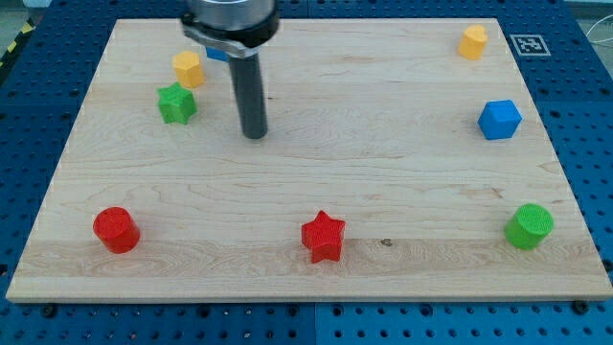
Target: Slide blue triangle left a bit
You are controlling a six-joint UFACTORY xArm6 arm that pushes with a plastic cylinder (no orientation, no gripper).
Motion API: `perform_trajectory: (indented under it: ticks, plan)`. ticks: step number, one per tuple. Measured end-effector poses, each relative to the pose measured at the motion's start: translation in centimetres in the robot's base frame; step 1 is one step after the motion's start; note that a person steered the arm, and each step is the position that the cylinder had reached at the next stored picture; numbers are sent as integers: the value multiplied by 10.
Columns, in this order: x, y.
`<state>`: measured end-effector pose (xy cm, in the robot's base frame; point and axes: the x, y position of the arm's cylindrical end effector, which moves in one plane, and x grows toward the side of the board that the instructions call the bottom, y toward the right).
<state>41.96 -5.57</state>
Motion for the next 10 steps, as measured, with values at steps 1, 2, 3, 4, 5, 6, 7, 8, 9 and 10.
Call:
perform_trajectory:
  ticks: [1, 2, 3, 4, 5, 6, 7, 8, 9, 10]
  plan:
    - [0, 23]
    - [-7, 42]
    - [-35, 57]
    - [-71, 57]
    - [-109, 46]
    - [-132, 12]
    - [-152, -15]
    - [-155, -48]
    - [-156, -77]
    - [-159, -81]
